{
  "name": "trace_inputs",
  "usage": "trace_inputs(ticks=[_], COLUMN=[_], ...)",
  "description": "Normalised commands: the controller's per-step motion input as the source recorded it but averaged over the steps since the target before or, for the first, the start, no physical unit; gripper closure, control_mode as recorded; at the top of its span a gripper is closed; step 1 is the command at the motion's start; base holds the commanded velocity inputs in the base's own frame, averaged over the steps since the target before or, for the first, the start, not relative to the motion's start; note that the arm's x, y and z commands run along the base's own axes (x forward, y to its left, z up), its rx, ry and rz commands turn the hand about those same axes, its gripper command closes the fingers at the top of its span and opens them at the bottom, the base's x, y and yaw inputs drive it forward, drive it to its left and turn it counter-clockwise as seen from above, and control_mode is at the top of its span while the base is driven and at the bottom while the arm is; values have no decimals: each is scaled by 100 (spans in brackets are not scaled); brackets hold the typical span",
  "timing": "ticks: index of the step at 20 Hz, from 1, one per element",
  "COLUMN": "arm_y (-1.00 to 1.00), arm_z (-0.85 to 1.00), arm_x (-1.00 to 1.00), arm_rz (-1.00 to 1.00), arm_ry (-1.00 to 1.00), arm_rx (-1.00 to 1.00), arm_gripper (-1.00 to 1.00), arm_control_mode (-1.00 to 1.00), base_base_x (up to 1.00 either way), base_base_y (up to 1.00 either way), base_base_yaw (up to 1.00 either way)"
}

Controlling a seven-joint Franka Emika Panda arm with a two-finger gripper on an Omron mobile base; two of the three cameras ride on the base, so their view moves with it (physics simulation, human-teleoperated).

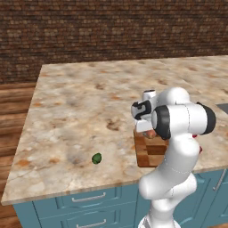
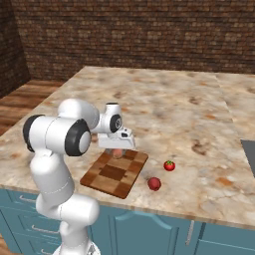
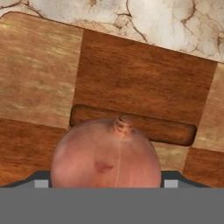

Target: Place the avocado, onion, tomato, and bell pepper on the cutting board.

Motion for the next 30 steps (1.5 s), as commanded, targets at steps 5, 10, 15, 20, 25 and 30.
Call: trace_inputs(ticks=[5,10,15,20,25,30], arm_y=[-9,0,0,0,0,5], arm_z=[-11,-7,3,16,39,44], arm_x=[-3,-18,-12,-2,0,0], arm_rz=[0,-3,-6,-8,-8,-9], arm_ry=[0,0,0,0,0,0], arm_rx=[3,0,0,0,-1,-3], arm_gripper=[100,-100,-100,-100,-100,-100], arm_control_mode=[-100,-100,-100,-100,-100,-100], base_base_x=[0,0,0,0,0,0], base_base_y=[0,0,0,0,0,0], base_base_yaw=[0,0,0,0,0,0])
